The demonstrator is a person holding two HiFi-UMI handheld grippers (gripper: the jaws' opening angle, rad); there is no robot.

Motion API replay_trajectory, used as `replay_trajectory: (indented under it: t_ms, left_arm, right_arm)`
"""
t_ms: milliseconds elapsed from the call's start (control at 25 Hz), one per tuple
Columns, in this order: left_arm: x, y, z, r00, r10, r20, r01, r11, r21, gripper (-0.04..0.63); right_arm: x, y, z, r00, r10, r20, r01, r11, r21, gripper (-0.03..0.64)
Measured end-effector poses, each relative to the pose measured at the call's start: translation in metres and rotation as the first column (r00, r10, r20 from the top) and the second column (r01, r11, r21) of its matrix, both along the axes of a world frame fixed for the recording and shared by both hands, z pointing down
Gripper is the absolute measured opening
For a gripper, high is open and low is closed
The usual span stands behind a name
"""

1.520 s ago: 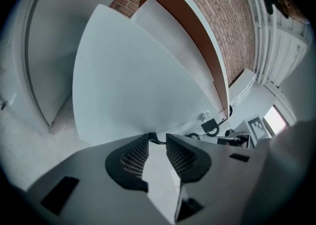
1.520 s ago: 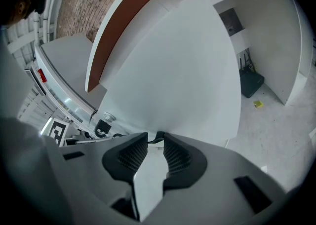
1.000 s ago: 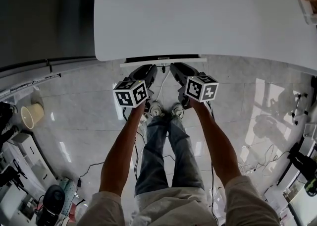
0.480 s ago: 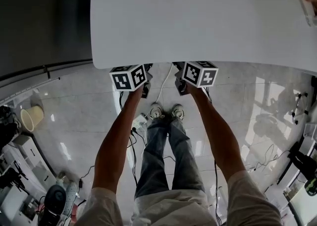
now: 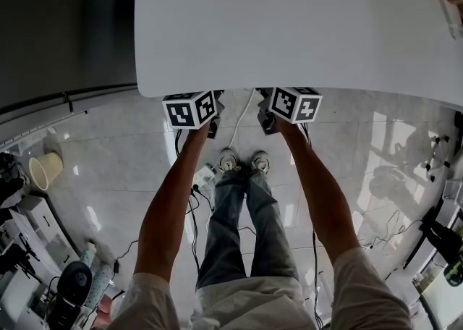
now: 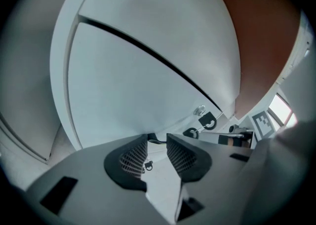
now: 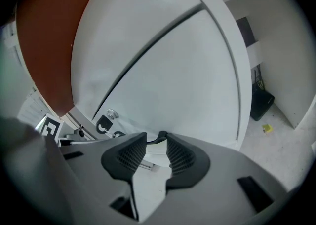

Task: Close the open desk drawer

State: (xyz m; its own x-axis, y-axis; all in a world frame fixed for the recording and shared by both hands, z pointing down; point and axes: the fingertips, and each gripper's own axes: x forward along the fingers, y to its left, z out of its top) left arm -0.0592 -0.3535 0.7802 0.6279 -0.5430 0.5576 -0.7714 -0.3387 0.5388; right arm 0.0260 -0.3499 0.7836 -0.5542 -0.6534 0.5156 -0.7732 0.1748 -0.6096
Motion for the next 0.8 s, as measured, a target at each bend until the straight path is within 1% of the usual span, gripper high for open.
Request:
replay_trajectory:
  t_ms: [80,200,440,480,520,560,600,640,720,800]
  left_arm:
    - [-0.001,0.003,0.0,1.0,-0.008,0.01,0.008,1.0,0.013,0.126]
    - [-0.001,0.014,0.006,1.0,-0.006,0.016,0.006,1.0,-0.007,0.126]
    - [-0.002,0.036,0.004,0.999,-0.044,-0.023,0.043,0.999,-0.022,0.124]
    - [-0.001,0.04,0.004,0.999,-0.041,-0.026,0.04,0.999,-0.022,0.124]
    - [0.002,0.044,0.004,0.999,-0.034,-0.026,0.033,0.999,-0.022,0.123]
    - [0.003,0.049,0.004,0.999,-0.027,-0.023,0.027,0.999,-0.022,0.116]
    - [0.004,0.054,0.004,1.0,-0.023,-0.017,0.023,1.0,-0.02,0.097]
    - [0.003,0.059,0.003,1.0,-0.02,-0.011,0.019,1.0,-0.018,0.067]
    - [0.003,0.067,0.001,1.0,-0.006,0.002,0.006,1.0,-0.011,0.012]
    - [0.006,0.073,0.0,1.0,0.009,0.012,-0.009,1.0,-0.005,0.012]
  right_arm:
    - [-0.001,0.001,-0.001,1.0,0.002,0.011,-0.002,1.0,-0.002,0.129]
    - [-0.004,0.011,0.002,1.0,-0.006,0.027,0.006,1.0,-0.019,0.137]
    - [-0.015,0.043,0.002,0.999,-0.036,0.03,0.037,0.999,-0.032,0.135]
    - [-0.016,0.047,0.002,0.999,-0.037,0.027,0.038,0.999,-0.032,0.13]
    - [-0.016,0.051,0.002,0.999,-0.037,0.02,0.038,0.999,-0.033,0.105]
    - [-0.017,0.056,0.002,0.999,-0.039,0.012,0.039,0.999,-0.034,0.085]
    - [-0.019,0.06,0.002,0.999,-0.042,0.003,0.042,0.999,-0.033,0.052]
    - [-0.02,0.065,0.0,0.999,-0.045,-0.004,0.045,0.999,-0.03,0.034]
    - [-0.022,0.072,-0.003,0.999,-0.048,-0.006,0.048,0.999,-0.024,0.018]
    - [-0.021,0.078,-0.005,0.999,-0.05,-0.004,0.05,0.999,-0.021,0.018]
